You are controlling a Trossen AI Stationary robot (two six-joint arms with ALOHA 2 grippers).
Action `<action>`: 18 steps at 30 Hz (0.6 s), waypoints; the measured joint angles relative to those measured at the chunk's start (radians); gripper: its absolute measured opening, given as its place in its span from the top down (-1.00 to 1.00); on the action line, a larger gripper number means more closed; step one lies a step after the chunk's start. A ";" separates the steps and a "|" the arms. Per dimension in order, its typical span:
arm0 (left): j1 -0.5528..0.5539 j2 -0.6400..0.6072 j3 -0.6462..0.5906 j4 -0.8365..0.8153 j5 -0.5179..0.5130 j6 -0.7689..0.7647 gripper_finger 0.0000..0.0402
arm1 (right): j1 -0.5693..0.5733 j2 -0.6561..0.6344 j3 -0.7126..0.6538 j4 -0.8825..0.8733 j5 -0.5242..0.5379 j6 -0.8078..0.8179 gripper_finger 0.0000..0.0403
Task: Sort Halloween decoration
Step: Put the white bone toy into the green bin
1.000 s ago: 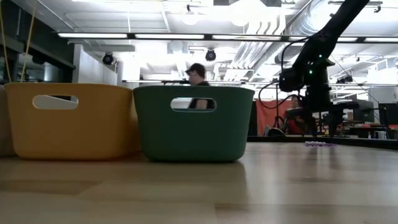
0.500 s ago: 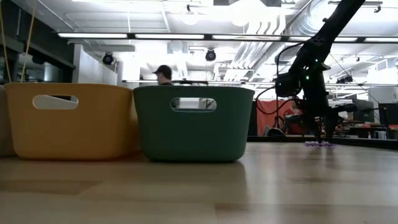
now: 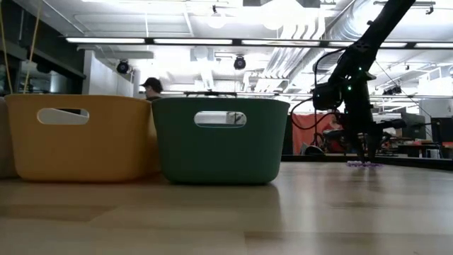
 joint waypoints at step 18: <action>0.000 -0.001 0.000 -0.058 0.031 -0.043 0.27 | -0.021 0.011 -0.021 0.004 0.021 0.169 0.61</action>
